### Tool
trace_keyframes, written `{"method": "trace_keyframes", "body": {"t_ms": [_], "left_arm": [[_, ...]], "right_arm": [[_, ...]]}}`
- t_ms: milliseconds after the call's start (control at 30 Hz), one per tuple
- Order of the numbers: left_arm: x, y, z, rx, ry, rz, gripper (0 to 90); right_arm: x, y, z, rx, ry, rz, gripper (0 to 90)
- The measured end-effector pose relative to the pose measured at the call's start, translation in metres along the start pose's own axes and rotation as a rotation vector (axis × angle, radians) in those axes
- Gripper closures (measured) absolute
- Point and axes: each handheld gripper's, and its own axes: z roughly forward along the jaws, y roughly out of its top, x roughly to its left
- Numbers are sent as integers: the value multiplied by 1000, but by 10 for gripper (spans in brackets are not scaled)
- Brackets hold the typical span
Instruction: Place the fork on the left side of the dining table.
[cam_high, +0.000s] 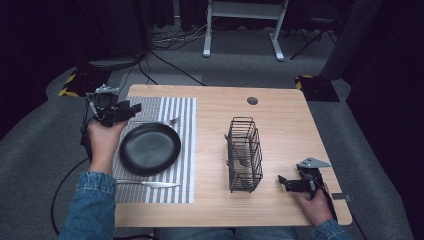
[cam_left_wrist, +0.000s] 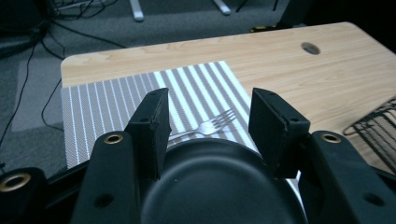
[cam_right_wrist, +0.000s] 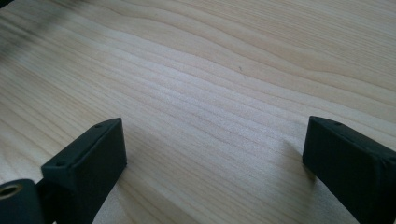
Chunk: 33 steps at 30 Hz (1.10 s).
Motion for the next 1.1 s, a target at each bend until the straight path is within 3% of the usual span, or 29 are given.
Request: {"method": "trace_keyframes", "body": {"t_ms": [167, 567, 933, 1100], "left_arm": [[-14, -11, -20, -9, -32, 42, 477], [-25, -29, -47, -29, -86, 103, 453], [-26, -59, -61, -21, -134, 105, 409], [-28, -78, -68, -50, -155, 84, 404]], "right_arm": [[0, 0, 0, 0, 0, 1, 61], [0, 0, 0, 0, 0, 0, 61], [0, 0, 0, 0, 0, 1, 61], [0, 0, 0, 0, 0, 0, 61]]}}
